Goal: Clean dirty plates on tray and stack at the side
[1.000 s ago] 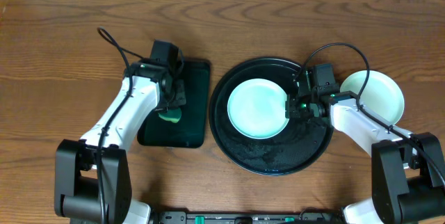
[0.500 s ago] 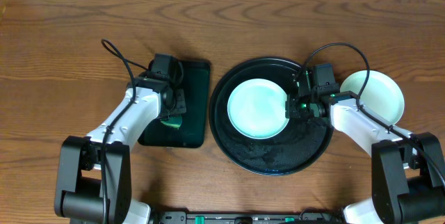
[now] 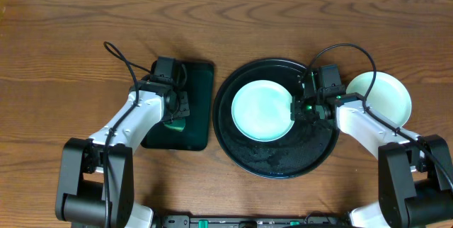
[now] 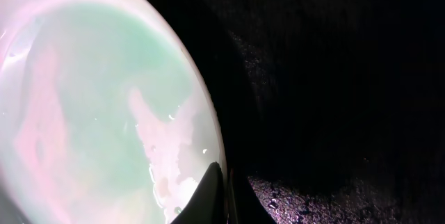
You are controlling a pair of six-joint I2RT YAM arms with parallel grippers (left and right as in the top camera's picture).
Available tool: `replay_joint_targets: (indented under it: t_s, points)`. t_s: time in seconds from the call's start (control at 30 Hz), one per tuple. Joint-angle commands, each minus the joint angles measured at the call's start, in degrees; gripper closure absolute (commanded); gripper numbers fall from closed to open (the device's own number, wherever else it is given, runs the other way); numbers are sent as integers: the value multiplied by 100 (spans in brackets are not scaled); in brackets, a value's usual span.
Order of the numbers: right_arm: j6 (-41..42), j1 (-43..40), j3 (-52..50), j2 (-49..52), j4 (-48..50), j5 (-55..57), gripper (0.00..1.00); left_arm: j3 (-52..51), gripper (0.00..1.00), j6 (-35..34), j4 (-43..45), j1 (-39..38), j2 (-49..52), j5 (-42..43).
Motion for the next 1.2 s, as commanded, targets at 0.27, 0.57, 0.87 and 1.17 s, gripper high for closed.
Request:
replay_joint_targets:
  t_s: [0.27,0.57,0.87,1.17]
  points:
    - [-114,57,-37,28,-4,-92,95,-79,77,44,-24,26,9,-87]
    - [-114,57,-37,28,-7,-92,93,317,69,44,-374,28,-284,-11]
    - [-114,57,-37,28,-24,-92,89,581,55,-114,-376,181,-1569,-26]
    - [-111,57,-37,28,-24,-92,86,581,47,-544,-560,1071,-2586,-24]
